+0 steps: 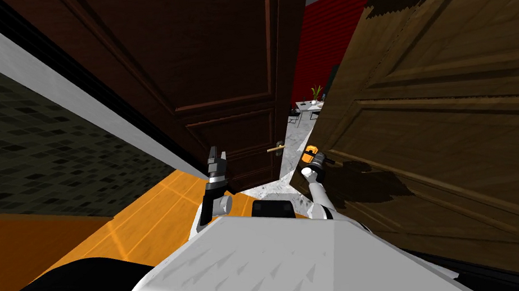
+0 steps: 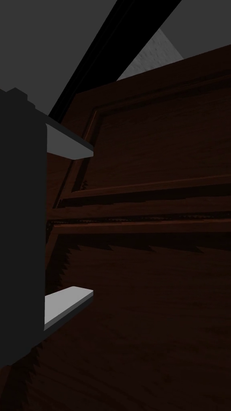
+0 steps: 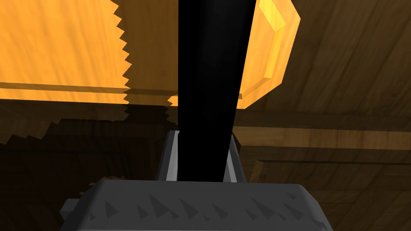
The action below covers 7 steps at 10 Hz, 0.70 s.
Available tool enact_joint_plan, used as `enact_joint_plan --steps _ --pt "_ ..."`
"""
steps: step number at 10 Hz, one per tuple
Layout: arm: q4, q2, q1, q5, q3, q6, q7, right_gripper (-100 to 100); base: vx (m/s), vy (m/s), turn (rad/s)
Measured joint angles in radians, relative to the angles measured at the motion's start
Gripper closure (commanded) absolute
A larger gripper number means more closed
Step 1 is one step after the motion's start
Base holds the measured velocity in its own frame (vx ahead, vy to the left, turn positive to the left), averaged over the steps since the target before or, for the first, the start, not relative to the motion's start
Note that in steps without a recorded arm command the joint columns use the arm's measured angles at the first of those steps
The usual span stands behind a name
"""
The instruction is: Push the door open
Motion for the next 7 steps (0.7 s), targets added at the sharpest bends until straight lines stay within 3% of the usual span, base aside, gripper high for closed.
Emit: enact_joint_plan --steps 1,2,4,5,7 --pt "-0.005 0.010 -0.003 -0.020 -0.026 -0.006 0.032 100 0.053 -0.030 0.165" --pt "0.015 0.007 -0.016 -0.037 -0.044 -0.017 0.054 100 0.054 -0.028 0.136" --pt "0.009 0.014 -0.019 -0.067 -0.079 -0.027 0.096 100 0.031 -0.024 0.079" --pt "0.008 0.015 -0.018 -0.069 -0.082 -0.027 0.101 100 0.034 -0.079 0.240" --pt "0.024 -0.007 -0.010 -0.091 -0.103 -0.062 0.103 100 0.035 -0.147 0.165"
